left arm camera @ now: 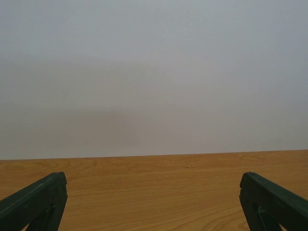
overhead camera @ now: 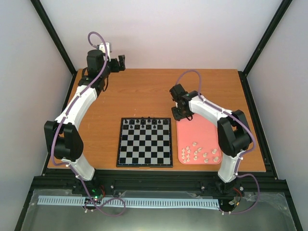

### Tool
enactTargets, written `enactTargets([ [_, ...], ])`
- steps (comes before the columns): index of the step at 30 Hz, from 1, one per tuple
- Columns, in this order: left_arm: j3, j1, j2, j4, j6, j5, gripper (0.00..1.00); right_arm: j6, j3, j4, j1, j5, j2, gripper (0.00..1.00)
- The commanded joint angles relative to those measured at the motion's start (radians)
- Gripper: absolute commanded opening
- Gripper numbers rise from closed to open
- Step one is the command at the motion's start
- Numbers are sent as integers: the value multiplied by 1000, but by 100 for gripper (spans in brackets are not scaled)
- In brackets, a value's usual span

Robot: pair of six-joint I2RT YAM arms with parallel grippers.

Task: Set up the chess pieces on the board
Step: Pick up the chess piece from the storage box.

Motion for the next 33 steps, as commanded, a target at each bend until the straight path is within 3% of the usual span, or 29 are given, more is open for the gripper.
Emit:
enactTargets([
  [1,49,-5,16,-6,5,2,100,3,-4,47,-13,-15,53,45],
  [27,53,-7,22,-9,5,0,100,-9,-14,93,-56,-72,139,33],
  [31,51,-7,20,-10,5,0,100,-11,-12,96,-58,-82,149,27],
  [33,51,-6,20,-10,6,-1,100,-12,-10,94,-58,-87,152,19],
])
